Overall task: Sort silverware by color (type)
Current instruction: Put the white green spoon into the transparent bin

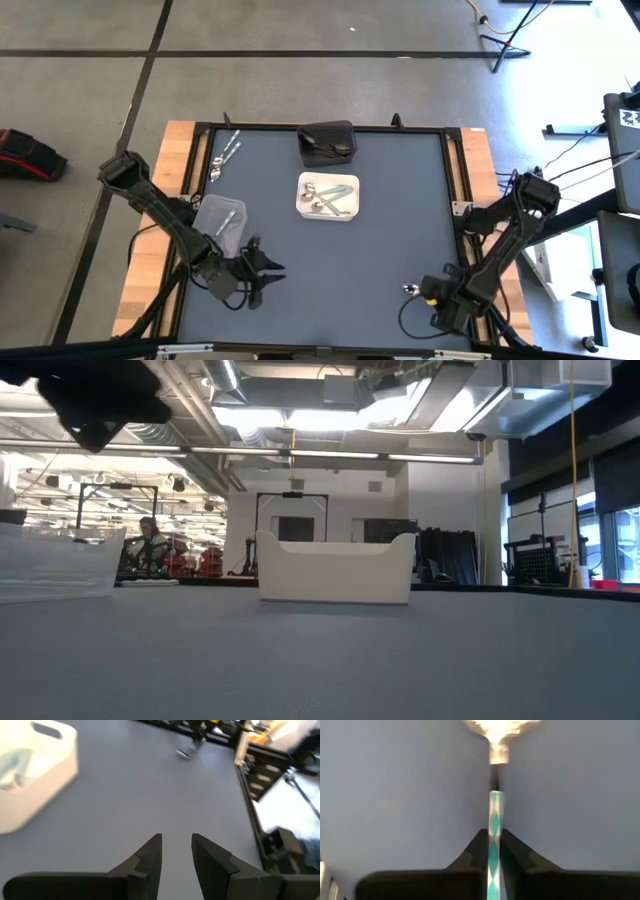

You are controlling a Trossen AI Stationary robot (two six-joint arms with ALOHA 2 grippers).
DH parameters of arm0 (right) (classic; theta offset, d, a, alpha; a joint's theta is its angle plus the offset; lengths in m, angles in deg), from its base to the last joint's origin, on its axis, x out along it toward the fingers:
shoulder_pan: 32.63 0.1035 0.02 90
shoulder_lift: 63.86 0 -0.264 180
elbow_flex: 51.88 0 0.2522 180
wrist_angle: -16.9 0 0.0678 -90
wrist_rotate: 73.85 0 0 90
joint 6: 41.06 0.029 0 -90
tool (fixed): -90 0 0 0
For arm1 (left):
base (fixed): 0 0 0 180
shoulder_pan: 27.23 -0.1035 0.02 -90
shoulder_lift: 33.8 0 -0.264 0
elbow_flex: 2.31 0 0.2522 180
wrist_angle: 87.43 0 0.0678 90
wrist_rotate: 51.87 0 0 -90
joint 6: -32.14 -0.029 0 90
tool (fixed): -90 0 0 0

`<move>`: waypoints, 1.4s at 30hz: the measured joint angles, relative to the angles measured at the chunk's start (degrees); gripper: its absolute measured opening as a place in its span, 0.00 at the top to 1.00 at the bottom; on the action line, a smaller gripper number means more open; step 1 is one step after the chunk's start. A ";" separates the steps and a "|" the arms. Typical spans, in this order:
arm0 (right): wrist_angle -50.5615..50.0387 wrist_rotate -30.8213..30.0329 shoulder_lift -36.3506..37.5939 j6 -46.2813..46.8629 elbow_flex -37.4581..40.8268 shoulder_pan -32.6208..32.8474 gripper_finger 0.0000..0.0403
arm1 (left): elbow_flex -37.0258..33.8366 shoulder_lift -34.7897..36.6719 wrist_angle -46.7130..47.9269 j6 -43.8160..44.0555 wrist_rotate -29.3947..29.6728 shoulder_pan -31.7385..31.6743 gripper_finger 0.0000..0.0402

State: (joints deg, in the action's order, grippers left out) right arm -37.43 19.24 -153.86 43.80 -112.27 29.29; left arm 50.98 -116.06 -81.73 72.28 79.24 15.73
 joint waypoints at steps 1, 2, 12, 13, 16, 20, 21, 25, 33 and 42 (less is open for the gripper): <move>0.27 -2.24 0.09 -1.78 -0.37 0.02 0.97 | 0.00 -0.30 -0.52 -0.20 0.95 -0.35 0.75; 0.41 -4.68 0.29 -4.11 -0.76 -0.07 0.97 | 0.00 -0.67 -1.01 -0.27 1.70 -0.81 0.75; 1.79 -32.45 2.52 -36.06 -7.61 -11.31 0.98 | -0.02 -4.55 -11.35 -14.11 9.11 -5.87 0.75; 3.40 -34.61 2.52 -39.78 -7.99 -13.02 0.97 | -0.02 -4.59 -12.68 -16.73 9.10 -6.34 0.75; 11.43 -39.28 2.52 -52.88 -8.22 -18.79 0.97 | -0.02 -4.57 -18.19 -24.15 6.82 -8.15 0.75; 27.66 -39.76 2.52 -72.86 -7.25 -26.50 0.99 | -0.02 -4.57 -20.38 -31.78 -4.60 -10.45 0.75; 32.27 -38.56 2.52 -77.60 -6.76 -28.38 0.99 | -0.02 -4.57 -20.39 -33.06 -5.58 -10.90 0.75; 49.47 -27.78 2.54 -91.50 -5.36 -35.57 0.98 | -0.02 -4.57 -20.47 -36.25 -4.41 -13.38 0.75; 60.17 -15.52 2.54 -100.00 -0.45 -43.43 0.98 | 0.61 -4.38 -20.98 -36.86 -4.41 -19.01 0.75; 61.77 -14.58 2.54 -105.89 -0.05 -45.22 0.99 | 2.40 -4.31 -21.19 -39.34 -10.67 -22.12 0.60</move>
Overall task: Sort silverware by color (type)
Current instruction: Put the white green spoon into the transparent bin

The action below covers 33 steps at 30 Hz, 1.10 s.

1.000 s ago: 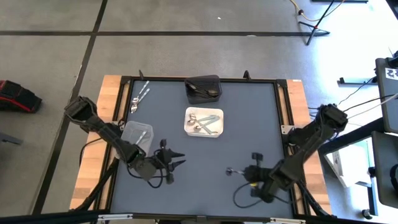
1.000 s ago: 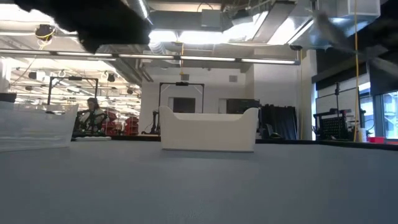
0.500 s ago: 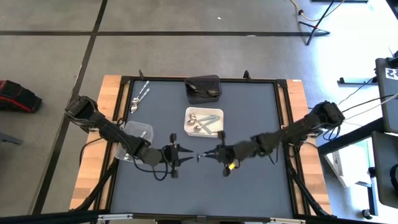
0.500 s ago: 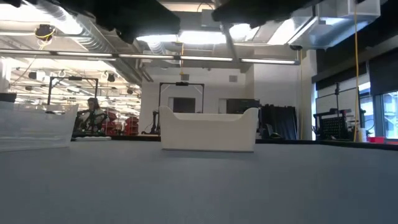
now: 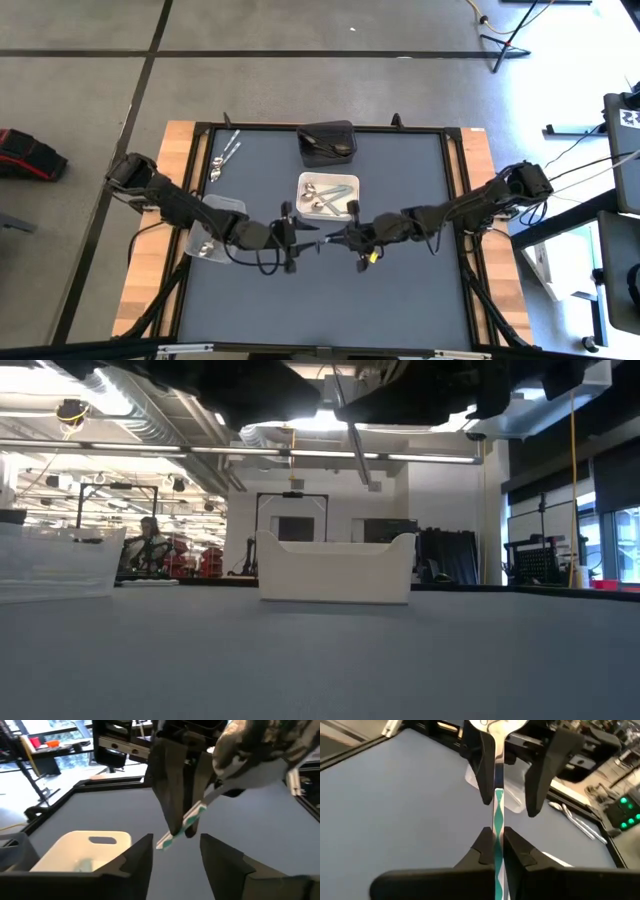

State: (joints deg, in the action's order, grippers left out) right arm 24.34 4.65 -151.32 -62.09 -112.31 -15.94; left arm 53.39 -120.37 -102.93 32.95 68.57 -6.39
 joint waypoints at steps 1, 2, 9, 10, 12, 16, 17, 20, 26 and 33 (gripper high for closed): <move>0.23 0.03 0.00 -0.36 0.00 0.01 0.99 | 0.00 0.00 0.05 -0.09 -0.06 0.06 0.59; 0.65 -0.20 0.00 -0.63 0.00 0.01 0.99 | 0.00 0.00 -0.10 -0.16 -0.10 0.05 0.58; 1.72 0.60 -0.18 -0.22 -0.02 -2.64 0.99 | 0.04 0.02 -5.26 -7.34 -0.22 0.24 0.57; 1.87 0.76 -0.45 0.26 -0.02 -3.03 0.99 | 0.04 0.02 -5.31 -7.43 -0.17 0.20 0.57; 2.24 1.63 -1.18 0.92 -0.02 -3.76 0.99 | 0.04 0.02 -5.66 -7.56 -0.12 0.09 0.57; 5.51 2.08 -3.12 0.39 -0.04 -3.63 0.98 | 0.04 0.02 -6.55 -8.12 -0.16 -0.55 0.57; 5.92 2.09 -3.38 0.02 -0.16 -3.61 0.98 | 0.04 0.02 -6.52 -8.48 -0.07 -0.71 0.57; 5.78 1.32 -3.50 -0.01 -0.24 -3.54 0.98 | 0.04 0.02 -6.44 -8.65 0.22 -0.60 0.60; 5.45 -0.52 -3.50 0.63 -0.30 -3.58 0.98 | 0.04 0.02 -7.64 -10.08 0.67 0.22 0.78; 5.71 0.10 -3.48 5.30 -0.31 -3.54 0.95 | 0.04 0.00 -7.62 -10.40 0.91 0.15 0.97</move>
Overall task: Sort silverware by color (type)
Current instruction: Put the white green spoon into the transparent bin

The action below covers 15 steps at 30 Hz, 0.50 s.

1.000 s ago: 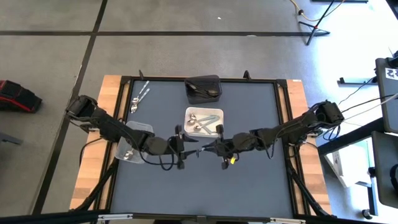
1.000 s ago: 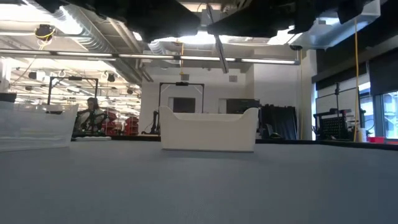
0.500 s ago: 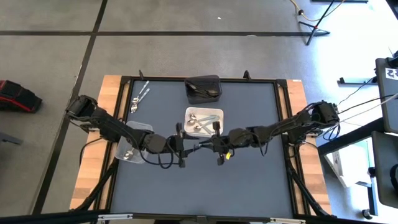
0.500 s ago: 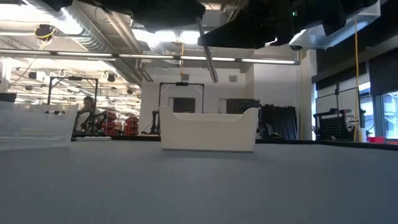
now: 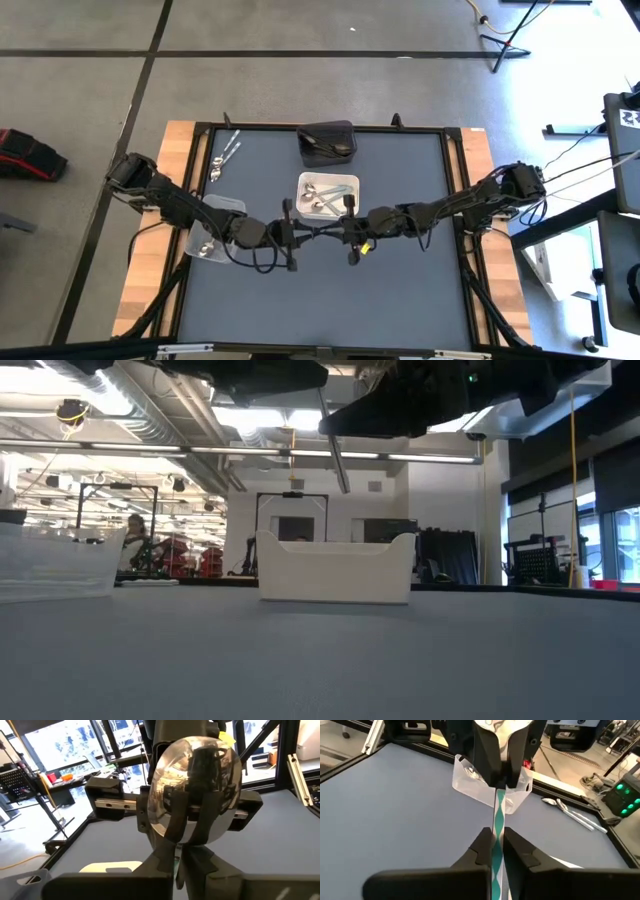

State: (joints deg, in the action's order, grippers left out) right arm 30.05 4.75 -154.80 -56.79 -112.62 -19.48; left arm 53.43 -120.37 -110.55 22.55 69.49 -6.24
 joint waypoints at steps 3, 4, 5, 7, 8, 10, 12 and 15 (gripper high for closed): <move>0.01 -0.69 0.00 0.77 0.00 0.00 0.90 | 0.00 0.00 -0.02 0.27 0.00 -0.02 0.96; 0.02 -1.14 0.00 0.91 0.00 0.02 0.88 | 0.00 0.00 -0.02 0.26 0.02 0.04 0.96; -0.05 -1.58 0.12 0.92 0.00 0.15 0.85 | 0.00 0.00 0.03 0.25 0.18 0.25 0.96; -0.97 -2.37 0.93 0.87 0.02 0.93 0.79 | 0.00 0.20 0.31 0.15 2.15 1.19 0.96; -1.72 -2.64 1.79 0.64 0.02 1.21 0.76 | 0.00 0.72 1.31 0.02 3.78 1.88 0.97; -4.01 -3.62 4.10 0.09 0.02 2.26 0.71 | 0.40 2.41 5.15 0.12 7.27 3.30 0.97; -7.38 -5.40 6.93 -0.37 0.02 3.28 0.67 | 1.53 4.75 11.44 1.70 10.81 4.84 0.97; -12.23 -7.67 10.38 0.43 0.02 4.61 0.64 | 4.95 8.40 24.90 8.30 14.55 6.82 0.97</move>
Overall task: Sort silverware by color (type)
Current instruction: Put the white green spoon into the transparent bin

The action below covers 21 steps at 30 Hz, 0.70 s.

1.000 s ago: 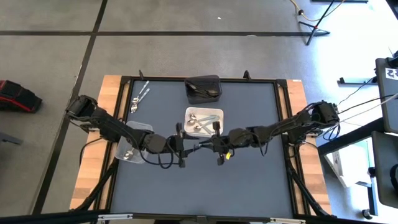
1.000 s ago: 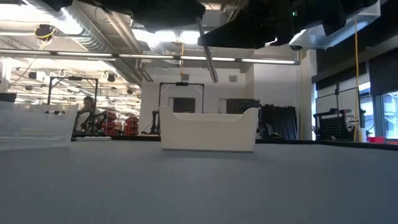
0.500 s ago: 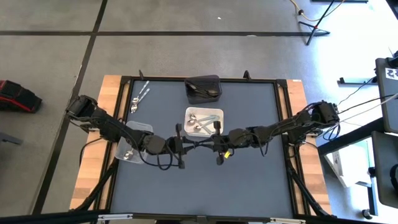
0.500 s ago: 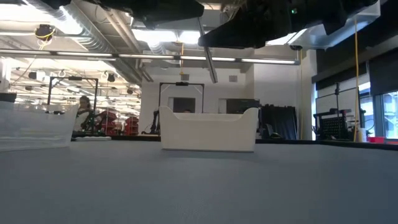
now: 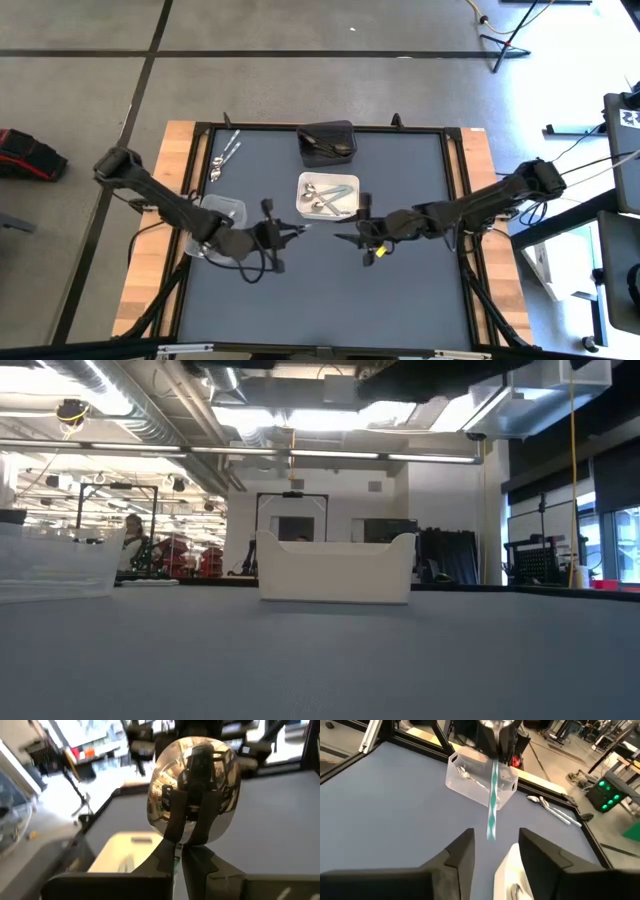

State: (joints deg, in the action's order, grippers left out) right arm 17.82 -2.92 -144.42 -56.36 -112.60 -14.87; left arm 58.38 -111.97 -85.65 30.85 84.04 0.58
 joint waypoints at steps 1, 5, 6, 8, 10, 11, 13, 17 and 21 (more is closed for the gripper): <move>-1.13 -0.31 0.71 0.39 0.00 0.07 0.64 | 1.50 1.13 5.71 2.57 0.55 0.40 0.97; -3.49 -0.42 1.34 2.27 0.00 -0.17 0.64 | 9.82 4.67 33.97 18.15 -0.46 0.23 0.96; -3.92 -0.46 1.34 2.69 0.00 -0.17 0.64 | 12.26 5.11 41.90 23.05 -1.73 -0.15 0.96; -4.65 -0.71 1.34 2.94 0.02 -0.17 0.64 | 16.46 5.29 57.35 32.05 -5.27 -0.57 0.96; -5.15 -0.77 1.34 2.96 0.02 -0.15 0.64 | 19.31 5.29 69.66 39.23 -8.93 -0.83 0.96; -5.15 -0.69 1.32 2.94 0.02 -0.15 0.64 | 20.22 5.29 74.20 42.74 -10.59 -0.86 0.96; -4.97 -0.38 1.32 2.96 0.02 -0.15 0.64 | 20.82 5.37 80.68 48.29 -14.25 -0.88 0.96; -5.34 -0.31 1.32 2.97 0.02 -0.15 0.64 | 19.76 5.33 89.83 57.96 -20.29 -0.38 0.95; -5.44 -0.29 1.32 2.98 0.02 -0.15 0.64 | 16.40 5.22 92.62 63.28 -23.95 0.32 0.95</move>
State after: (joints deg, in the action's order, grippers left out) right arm 12.38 -3.20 -143.10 -53.37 -112.57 -15.02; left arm 74.78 -106.75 6.97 94.13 60.09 0.90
